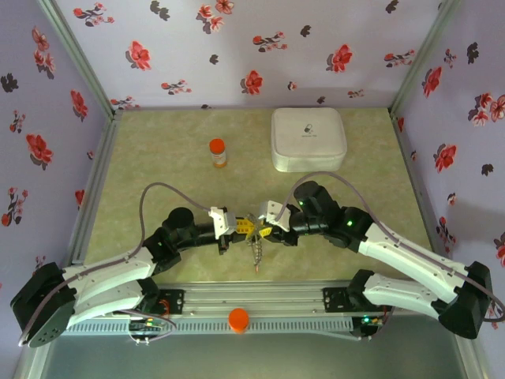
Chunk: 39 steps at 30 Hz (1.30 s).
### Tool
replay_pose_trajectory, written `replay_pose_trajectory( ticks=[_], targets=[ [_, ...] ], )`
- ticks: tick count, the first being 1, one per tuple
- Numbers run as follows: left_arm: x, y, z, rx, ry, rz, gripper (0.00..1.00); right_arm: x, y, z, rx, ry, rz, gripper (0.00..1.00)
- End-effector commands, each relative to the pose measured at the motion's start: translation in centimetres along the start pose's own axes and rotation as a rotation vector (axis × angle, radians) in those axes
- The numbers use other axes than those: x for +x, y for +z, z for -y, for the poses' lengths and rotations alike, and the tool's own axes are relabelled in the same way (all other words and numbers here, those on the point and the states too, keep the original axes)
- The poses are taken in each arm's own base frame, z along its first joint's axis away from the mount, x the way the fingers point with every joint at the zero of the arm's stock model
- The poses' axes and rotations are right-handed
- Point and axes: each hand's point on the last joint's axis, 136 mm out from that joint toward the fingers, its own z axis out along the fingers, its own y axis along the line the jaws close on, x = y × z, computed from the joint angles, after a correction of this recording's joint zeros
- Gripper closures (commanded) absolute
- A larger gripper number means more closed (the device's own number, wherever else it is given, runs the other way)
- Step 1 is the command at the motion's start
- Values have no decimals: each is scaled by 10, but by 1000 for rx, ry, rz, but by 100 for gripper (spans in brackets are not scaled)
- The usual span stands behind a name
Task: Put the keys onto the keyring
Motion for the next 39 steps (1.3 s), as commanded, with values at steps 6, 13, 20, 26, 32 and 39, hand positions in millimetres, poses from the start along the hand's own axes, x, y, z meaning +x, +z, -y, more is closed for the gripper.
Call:
replay_pose_trajectory(
  ticks=[6,13,20,26,32,39],
  targets=[
    [-22,-3,2,10,26,77,100,1,-6,8,58,6,-10,92],
    [-27,-3,5,32,23,89,100,6,-6,15,97,2,-35,100],
    [-35,-1,7,51,16,125,100,12,6,10,40,14,-62,100],
    [-39,0,8,59,24,139,100,8,5,4,11,15,-41,98],
    [-35,0,8,60,24,128,100,-4,-8,3,42,-19,25,88],
    [-34,1,8,61,23,126,100,-12,-6,-4,-1,-12,85,76]
  ],
)
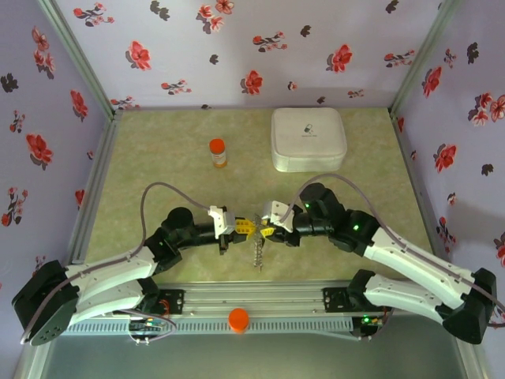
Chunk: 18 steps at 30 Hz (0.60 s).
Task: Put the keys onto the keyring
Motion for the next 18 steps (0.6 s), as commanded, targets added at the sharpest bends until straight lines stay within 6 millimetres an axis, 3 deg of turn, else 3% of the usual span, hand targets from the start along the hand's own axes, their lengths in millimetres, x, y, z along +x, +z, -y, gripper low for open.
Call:
replay_pose_trajectory(
  ticks=[1,6,11,14,16,18],
  targets=[
    [-27,1,2,20,47,87,100,-4,5,-2,-25,13,33,76],
    [-27,0,3,20,51,87,100,-9,8,-3,-40,18,52,83],
    [-26,0,3,20,45,83,100,-8,11,-4,-58,22,47,99],
    [-19,1,0,8,41,50,100,-10,10,-4,-59,3,35,100],
    [-12,0,-5,-26,35,11,77,-9,7,-2,-51,-15,11,100],
    [-3,-1,-10,-55,38,-40,64,-4,6,0,-42,-36,-30,100]
  ],
)
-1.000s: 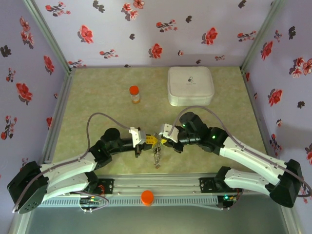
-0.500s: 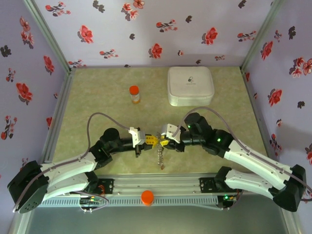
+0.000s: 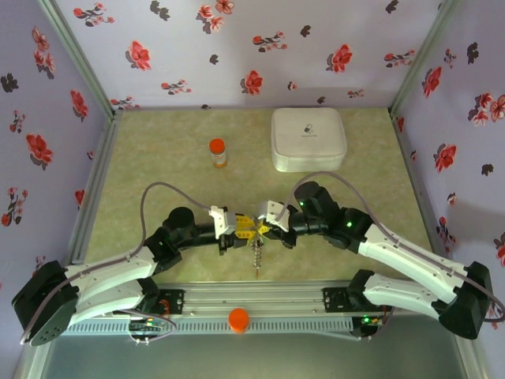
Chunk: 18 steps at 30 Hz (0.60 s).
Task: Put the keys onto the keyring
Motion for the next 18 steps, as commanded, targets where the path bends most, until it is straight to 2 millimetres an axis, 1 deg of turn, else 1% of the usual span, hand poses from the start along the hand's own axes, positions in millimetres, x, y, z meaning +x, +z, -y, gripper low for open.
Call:
replay_pose_trajectory(
  ticks=[1,2,5,12,18],
  targets=[
    [-6,0,-9,-47,39,-40,63,-7,-7,3,10,-59,-39,100],
    [-1,0,-10,-51,36,-75,63,-5,-8,4,10,-70,-62,100],
    [9,2,-8,-34,36,-162,68,-1,-8,3,1,-109,-131,100],
    [9,7,-6,-8,52,-182,73,-9,-4,2,-17,-160,-161,100],
    [3,9,-5,1,72,-167,84,-13,2,-2,-35,-178,-160,100]
  ],
)
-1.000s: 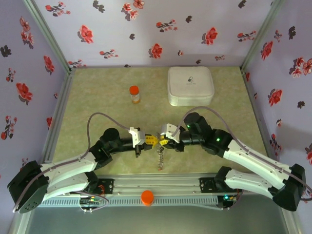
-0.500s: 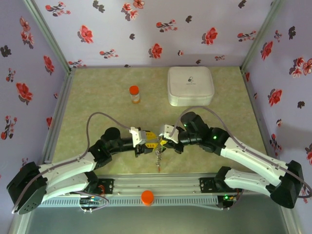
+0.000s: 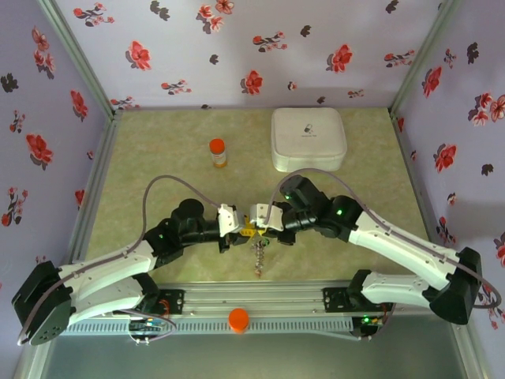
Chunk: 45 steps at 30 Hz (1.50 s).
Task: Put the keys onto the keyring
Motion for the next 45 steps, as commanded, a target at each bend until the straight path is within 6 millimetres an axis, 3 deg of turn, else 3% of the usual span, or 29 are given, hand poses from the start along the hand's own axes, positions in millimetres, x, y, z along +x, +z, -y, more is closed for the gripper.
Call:
replay_pose_trajectory(
  ticks=[1,5,14,24,30,36,37,42,45],
  targets=[
    [-14,1,-1,2,43,21,87,-16,-3,-1,-1,-44,33,100],
    [-18,0,-1,0,55,40,100,-18,-2,1,12,-29,53,98],
    [-19,-7,1,-17,50,111,100,1,-8,9,100,51,90,76],
    [-30,-14,2,-39,50,255,100,-11,-6,1,54,129,195,73],
    [-34,-19,4,-39,50,282,100,-11,-2,2,45,135,194,77],
    [-43,-22,6,-30,48,318,100,-19,-3,-1,13,137,220,87],
    [-33,-21,8,-25,36,300,100,-19,-3,-2,10,139,220,87],
    [-34,-21,7,-31,42,304,100,-22,-3,-3,-2,137,228,97],
    [-28,-20,-1,-79,42,276,78,-21,-5,-1,11,119,210,100]
  ],
)
